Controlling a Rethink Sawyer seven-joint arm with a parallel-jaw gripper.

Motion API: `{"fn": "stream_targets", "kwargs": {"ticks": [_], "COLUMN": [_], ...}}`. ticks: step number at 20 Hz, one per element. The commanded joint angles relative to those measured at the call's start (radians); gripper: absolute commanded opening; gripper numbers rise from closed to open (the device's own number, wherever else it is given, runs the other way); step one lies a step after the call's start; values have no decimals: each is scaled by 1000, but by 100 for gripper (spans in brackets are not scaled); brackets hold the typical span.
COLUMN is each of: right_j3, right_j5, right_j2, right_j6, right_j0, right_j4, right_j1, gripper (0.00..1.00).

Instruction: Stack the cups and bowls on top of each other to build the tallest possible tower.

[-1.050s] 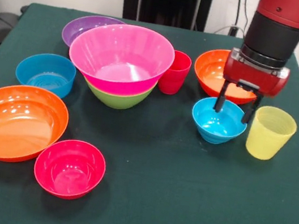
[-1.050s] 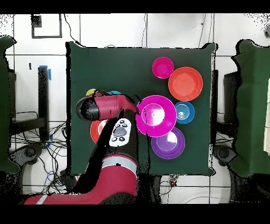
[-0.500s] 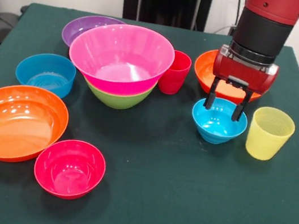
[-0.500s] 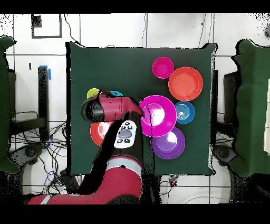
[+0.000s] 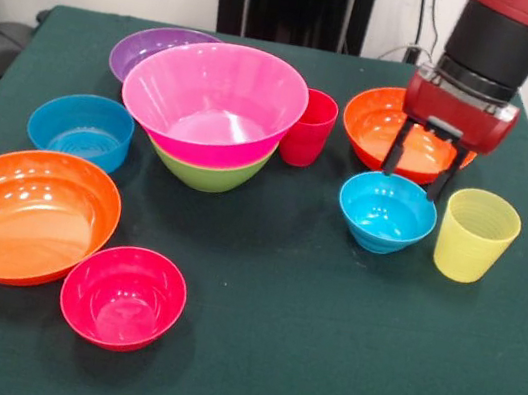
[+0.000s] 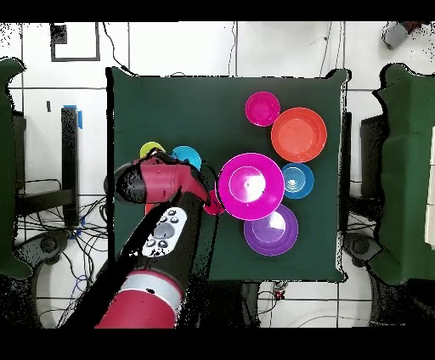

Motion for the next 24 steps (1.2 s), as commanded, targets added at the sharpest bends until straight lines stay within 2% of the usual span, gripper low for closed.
{"fn": "stream_targets", "kwargs": {"ticks": [1,10,16,21,24], "right_j3": [1,36,36,8,-41], "right_j5": [32,-40,-58,-46,-49], "right_j2": [-35,-26,-46,-68,-100], "right_j6": [323,412,429,428,426], "right_j0": [39,-4,-12,-25,-13], "right_j4": [132,246,274,300,312], "right_j1": [62,87,90,101,145], "gripper": [100,100,100,100,100]}}
